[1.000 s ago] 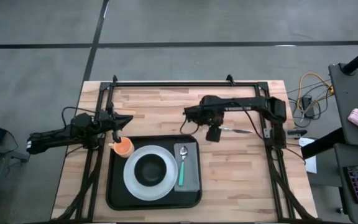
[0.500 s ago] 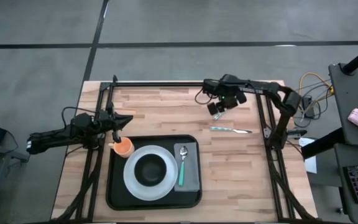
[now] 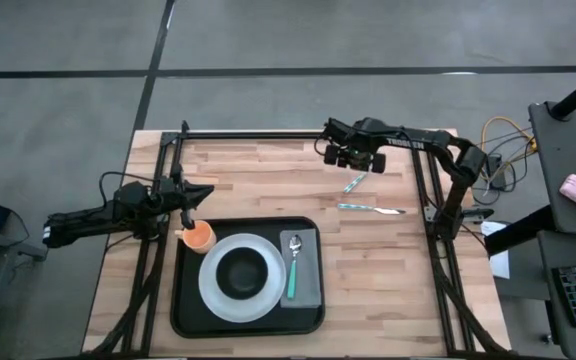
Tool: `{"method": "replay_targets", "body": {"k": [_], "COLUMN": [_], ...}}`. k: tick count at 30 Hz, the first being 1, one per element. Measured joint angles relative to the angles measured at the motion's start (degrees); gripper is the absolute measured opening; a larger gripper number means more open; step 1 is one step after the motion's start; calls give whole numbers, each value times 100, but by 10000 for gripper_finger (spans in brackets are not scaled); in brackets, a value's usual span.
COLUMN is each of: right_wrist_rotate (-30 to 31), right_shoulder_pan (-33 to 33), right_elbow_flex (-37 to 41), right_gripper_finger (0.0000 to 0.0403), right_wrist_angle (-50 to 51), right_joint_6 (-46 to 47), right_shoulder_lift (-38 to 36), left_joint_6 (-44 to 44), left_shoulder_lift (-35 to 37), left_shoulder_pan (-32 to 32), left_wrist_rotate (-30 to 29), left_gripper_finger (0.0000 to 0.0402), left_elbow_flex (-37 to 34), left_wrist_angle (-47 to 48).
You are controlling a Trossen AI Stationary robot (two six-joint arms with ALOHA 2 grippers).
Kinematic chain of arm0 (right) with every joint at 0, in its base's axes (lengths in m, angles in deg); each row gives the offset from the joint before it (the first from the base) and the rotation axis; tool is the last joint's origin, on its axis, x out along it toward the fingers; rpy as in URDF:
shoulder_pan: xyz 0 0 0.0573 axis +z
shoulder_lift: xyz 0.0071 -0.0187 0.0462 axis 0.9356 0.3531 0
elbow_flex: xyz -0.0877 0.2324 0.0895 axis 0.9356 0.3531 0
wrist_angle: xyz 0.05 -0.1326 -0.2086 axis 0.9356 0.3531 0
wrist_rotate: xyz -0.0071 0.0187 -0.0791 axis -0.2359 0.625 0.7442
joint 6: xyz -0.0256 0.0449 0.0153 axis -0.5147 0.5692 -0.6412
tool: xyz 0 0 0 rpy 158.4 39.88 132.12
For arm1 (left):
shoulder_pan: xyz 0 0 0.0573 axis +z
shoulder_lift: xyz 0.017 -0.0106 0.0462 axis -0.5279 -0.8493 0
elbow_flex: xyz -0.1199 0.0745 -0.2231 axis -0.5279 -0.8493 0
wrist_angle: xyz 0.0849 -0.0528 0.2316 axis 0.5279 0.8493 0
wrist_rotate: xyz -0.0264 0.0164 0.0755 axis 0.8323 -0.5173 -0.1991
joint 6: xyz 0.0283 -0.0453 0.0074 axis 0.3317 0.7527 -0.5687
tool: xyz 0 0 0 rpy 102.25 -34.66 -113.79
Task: Set up tray
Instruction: Put the white and green fork on the gray napkin to the right of the green spoon
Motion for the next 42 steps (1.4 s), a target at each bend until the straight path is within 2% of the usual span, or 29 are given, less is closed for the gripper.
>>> {"method": "replay_targets", "body": {"k": [5,13,20,28,33,42], "right_wrist_rotate": [-114,-318,-315,-315,-320,-337], "right_shoulder_pan": [5,47,41,40,40,12], "right_elbow_flex": [94,702,1179,1664,1746,1643], "right_gripper_finger": [161,215,219,219,203,114], "right_wrist_angle": [49,-115,-1210,-1456,-1520,-1522], "right_joint_6": [-59,1554,2002,2236,1878,555], "right_shoulder_lift": [-2,0,0,-31,-33,-7], "left_joint_6": [0,0,0,0,-50,-68], "left_shoulder_lift": [0,2,0,2,1,1], "left_shoulder_pan": [-2,-2,-2,-2,0,-2], "left_wrist_rotate": [1,2,4,7,7,7], "left_gripper_finger": [0,0,0,0,0,0], "left_elbow_flex": [0,0,0,0,0,0], "left_wrist_angle": [0,0,0,-2,-1,0]}}
